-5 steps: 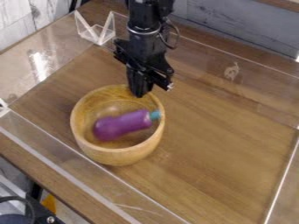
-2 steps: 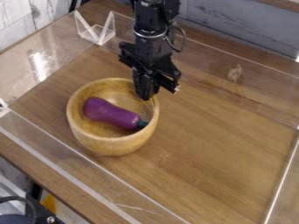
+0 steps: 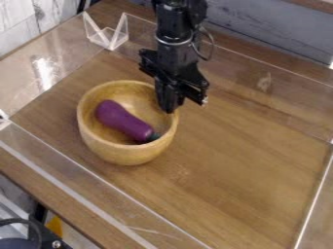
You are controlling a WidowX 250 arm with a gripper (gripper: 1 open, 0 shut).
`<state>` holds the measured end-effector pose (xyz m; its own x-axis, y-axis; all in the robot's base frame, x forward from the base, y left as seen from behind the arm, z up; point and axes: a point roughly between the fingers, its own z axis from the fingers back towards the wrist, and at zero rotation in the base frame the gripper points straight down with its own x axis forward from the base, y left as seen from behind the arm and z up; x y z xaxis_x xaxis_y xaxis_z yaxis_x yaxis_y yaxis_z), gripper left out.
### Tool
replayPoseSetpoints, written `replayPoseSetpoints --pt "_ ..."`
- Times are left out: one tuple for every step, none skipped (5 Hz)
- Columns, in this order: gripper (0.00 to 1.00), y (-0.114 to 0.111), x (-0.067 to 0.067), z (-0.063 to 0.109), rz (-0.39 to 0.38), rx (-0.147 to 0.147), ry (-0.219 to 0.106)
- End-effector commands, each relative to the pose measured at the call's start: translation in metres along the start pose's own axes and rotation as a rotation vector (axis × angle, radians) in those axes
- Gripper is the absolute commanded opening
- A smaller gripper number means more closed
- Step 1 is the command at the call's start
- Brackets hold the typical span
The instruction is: Put the purple eggplant in the brown bowl
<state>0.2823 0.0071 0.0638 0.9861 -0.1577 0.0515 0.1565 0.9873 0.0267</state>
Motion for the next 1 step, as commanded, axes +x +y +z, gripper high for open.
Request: replayPoseSetpoints --pt "0.00 -0.0079 0.0059 0.0052 -0.004 0.002 -0.029"
